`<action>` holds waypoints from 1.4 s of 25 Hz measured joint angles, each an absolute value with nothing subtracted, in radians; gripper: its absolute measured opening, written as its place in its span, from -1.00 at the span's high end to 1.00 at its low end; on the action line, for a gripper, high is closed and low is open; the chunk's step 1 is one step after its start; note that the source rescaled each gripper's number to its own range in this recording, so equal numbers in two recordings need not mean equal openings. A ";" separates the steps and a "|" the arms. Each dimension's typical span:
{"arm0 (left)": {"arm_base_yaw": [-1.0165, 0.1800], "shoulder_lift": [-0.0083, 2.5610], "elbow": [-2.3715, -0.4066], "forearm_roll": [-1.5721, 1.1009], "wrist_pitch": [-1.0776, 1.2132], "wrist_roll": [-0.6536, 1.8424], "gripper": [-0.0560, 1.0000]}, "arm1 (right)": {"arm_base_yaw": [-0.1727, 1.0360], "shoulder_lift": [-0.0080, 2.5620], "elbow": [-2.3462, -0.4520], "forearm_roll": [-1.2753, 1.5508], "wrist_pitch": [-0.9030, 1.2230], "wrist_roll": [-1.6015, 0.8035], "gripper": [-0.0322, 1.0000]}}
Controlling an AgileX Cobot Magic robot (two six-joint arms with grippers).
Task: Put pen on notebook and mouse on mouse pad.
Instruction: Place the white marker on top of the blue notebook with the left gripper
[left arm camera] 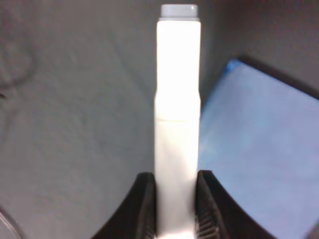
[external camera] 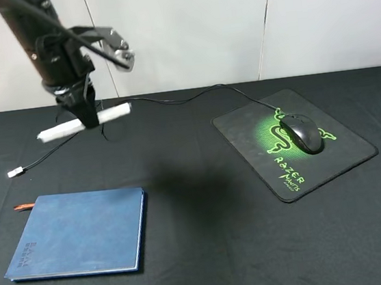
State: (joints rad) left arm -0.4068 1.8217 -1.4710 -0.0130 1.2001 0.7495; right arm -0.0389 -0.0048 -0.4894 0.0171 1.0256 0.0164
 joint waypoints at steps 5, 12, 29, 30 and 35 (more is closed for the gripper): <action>-0.408 1.743 -1.280 -0.013 1.191 0.746 0.89 | -0.039 -0.005 -0.489 0.017 1.026 0.016 -1.00; -0.408 1.634 -1.048 -0.033 1.058 0.740 0.89 | -0.039 -0.005 -0.489 0.017 1.026 0.016 -1.00; -0.408 1.629 -0.674 -0.048 0.542 0.739 0.89 | -0.039 -0.005 -0.489 0.017 1.026 0.016 -1.00; -0.408 1.629 -0.662 -0.046 0.529 0.739 0.89 | -0.039 -0.005 -0.489 0.017 1.026 0.016 -1.00; -0.408 1.629 -0.648 -0.046 0.505 0.740 0.89 | -0.039 -0.005 -0.489 0.017 1.026 0.016 -1.00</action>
State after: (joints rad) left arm -0.4077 1.6295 -0.6476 -0.0455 0.5047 0.7398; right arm -0.0389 -0.0048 -0.4894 0.0171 1.0256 0.0164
